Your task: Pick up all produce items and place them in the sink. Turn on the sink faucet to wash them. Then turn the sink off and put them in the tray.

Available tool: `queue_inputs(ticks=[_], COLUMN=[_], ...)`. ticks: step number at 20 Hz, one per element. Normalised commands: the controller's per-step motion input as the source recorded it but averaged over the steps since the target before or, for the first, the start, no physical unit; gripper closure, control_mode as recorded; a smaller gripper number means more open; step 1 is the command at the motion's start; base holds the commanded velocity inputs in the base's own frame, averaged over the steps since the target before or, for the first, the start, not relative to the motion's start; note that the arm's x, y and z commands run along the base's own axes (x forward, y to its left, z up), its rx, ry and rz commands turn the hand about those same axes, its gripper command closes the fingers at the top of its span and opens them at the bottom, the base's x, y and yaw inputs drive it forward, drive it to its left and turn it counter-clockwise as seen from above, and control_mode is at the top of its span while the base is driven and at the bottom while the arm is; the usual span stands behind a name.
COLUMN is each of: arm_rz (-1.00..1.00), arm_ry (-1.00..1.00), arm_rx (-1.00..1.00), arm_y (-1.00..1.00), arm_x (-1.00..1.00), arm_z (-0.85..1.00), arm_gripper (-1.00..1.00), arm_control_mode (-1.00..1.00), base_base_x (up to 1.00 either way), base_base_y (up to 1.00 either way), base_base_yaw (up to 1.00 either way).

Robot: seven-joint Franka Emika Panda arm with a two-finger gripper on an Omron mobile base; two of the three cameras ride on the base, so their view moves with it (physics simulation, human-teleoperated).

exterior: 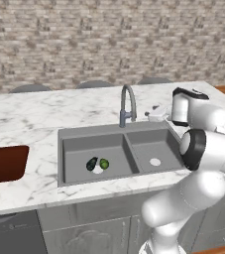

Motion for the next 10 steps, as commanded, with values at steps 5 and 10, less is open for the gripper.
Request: queue_inputs(ticks=[5,10], arm_rz=[0.05,0.02], arm_ry=[-0.01,0.0], arm_rx=[0.0,0.0], arm_y=[0.0,0.02], arm_x=[0.25,0.2], arm_z=[-0.05,-0.07], arm_gripper=[-1.0,-1.0], arm_control_mode=[-1.0,-1.0], base_base_x=[0.0,0.0], base_base_y=[0.0,0.0], base_base_yaw=[0.0,0.0])
